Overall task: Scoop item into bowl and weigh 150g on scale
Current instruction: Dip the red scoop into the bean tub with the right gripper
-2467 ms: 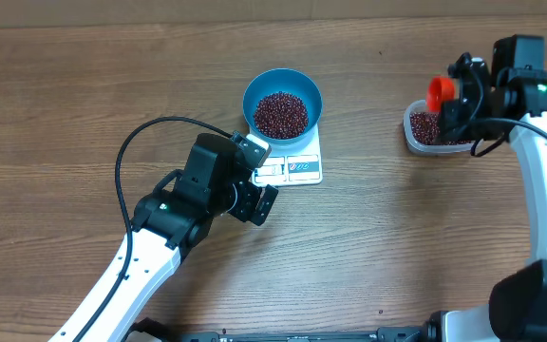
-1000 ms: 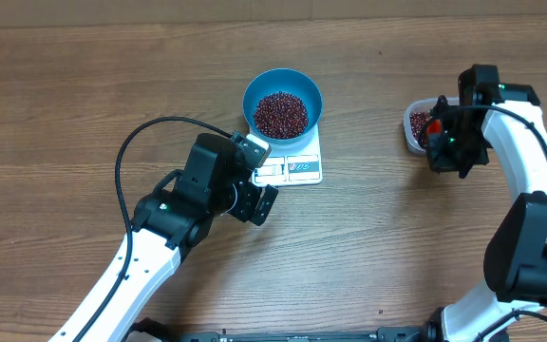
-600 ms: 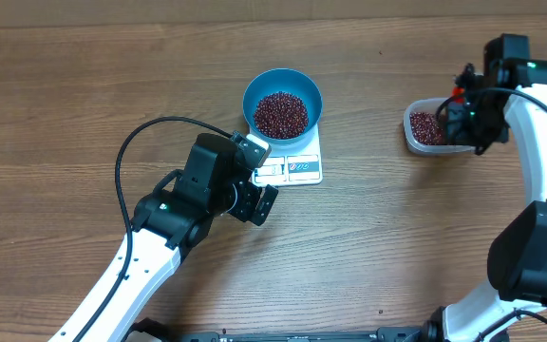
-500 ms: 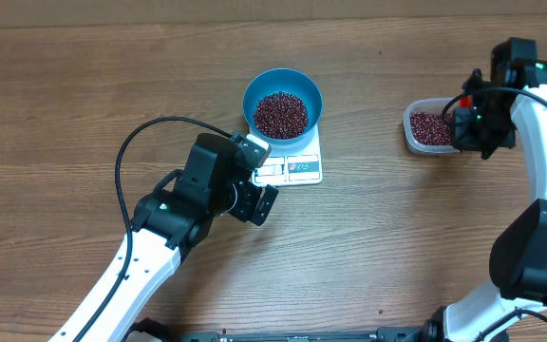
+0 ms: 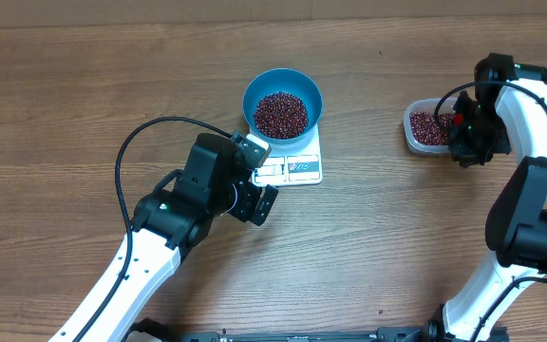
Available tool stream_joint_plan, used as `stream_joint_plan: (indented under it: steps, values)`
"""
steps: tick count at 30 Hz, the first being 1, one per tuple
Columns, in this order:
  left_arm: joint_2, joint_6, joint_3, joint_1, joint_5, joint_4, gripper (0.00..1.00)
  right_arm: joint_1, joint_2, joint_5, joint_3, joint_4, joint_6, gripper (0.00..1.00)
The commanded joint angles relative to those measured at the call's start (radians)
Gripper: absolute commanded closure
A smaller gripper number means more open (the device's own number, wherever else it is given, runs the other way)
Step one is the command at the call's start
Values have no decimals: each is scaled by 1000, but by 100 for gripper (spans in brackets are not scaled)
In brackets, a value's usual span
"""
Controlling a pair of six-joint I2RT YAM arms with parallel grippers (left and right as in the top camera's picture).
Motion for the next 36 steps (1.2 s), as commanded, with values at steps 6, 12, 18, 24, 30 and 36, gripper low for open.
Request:
stream_joint_plan:
  steps: [6, 12, 18, 24, 30, 36]
  values:
    - [3, 9, 21, 5, -6, 1, 0, 49, 0, 32, 19, 9, -104, 96]
    - [3, 9, 21, 5, -6, 1, 0, 103, 0, 31, 19, 0, -134, 96]
    - [3, 9, 21, 5, -6, 1, 1, 145, 0, -36, 18, -28, -179, 96]
    - [3, 9, 21, 5, -6, 1, 0, 170, 0, -75, 16, -46, -179, 96]
    - [3, 9, 21, 5, -6, 1, 0, 166, 0, -174, 16, -61, -169, 96]
    - [3, 9, 21, 5, -6, 1, 0, 140, 0, -306, 16, -63, -166, 96]
